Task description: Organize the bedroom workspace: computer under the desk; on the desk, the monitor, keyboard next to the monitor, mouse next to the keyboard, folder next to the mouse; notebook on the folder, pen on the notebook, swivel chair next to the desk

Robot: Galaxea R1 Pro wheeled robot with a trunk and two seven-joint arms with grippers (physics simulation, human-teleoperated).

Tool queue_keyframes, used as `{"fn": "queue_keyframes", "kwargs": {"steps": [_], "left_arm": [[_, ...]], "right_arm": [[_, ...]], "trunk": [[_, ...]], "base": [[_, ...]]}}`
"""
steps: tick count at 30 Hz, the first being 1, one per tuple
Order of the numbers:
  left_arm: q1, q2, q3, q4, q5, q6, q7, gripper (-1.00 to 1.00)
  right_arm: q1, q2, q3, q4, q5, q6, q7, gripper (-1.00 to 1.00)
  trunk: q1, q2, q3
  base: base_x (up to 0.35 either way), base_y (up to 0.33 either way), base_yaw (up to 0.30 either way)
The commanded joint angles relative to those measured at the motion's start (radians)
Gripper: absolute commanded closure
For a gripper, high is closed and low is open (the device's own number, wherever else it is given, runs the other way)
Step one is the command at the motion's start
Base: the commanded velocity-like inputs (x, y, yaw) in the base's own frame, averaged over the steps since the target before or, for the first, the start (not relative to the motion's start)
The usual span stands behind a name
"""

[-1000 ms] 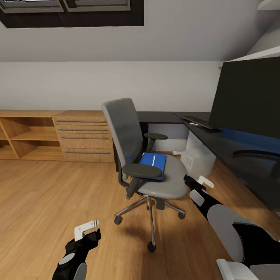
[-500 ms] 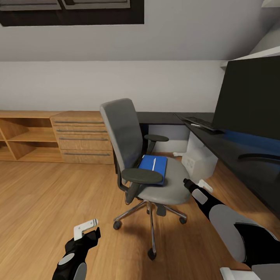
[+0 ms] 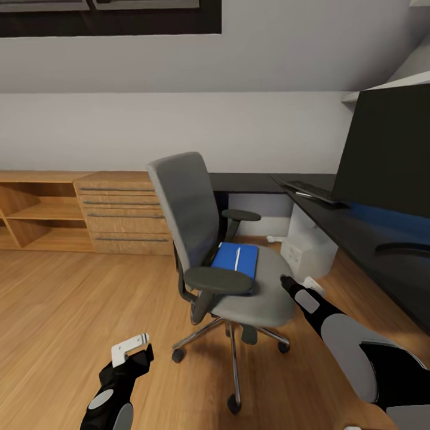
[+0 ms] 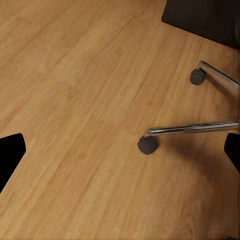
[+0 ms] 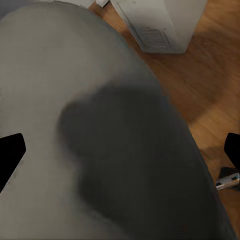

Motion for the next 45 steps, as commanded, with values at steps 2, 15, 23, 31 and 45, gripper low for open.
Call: {"fn": "queue_keyframes", "kwargs": {"steps": [2, 15, 23, 31, 45], "left_arm": [[0.0, 0.0, -0.002, -0.001, 0.01, -0.017, 0.008, -1.0], [0.0, 0.0, -0.005, -0.001, 0.01, -0.035, 0.007, -1.0], [0.0, 0.0, -0.006, -0.001, 0.01, -0.036, 0.007, -1.0], [0.0, 0.0, -0.006, -0.001, 0.01, -0.037, 0.007, -1.0], [-0.001, 0.0, -0.053, 0.0, 0.007, -0.037, 0.007, -1.0]], "right_arm": [[0.0, 0.001, -0.008, -0.001, 0.0, -0.001, -0.001, -1.0], [0.0, 0.002, -0.008, -0.001, 0.0, -0.001, -0.001, -1.0], [0.0, 0.002, -0.008, -0.001, 0.0, 0.0, -0.001, -1.0], [0.0, 0.002, -0.008, -0.002, 0.0, 0.001, -0.001, -1.0], [0.0, 0.002, -0.008, -0.003, 0.0, 0.001, -0.001, -1.0]], "trunk": [[0.0, 0.0, -0.001], [0.0, 0.0, -0.001], [0.0, 0.0, -0.001], [0.0, 0.0, -0.001], [0.0, 0.0, -0.002]], "base": [[0.162, 0.0, 0.0], [0.026, 0.0, 0.086], [0.0, 0.0, 0.265], [0.0, 0.0, 0.271], [0.135, 0.0, 0.256]]}}
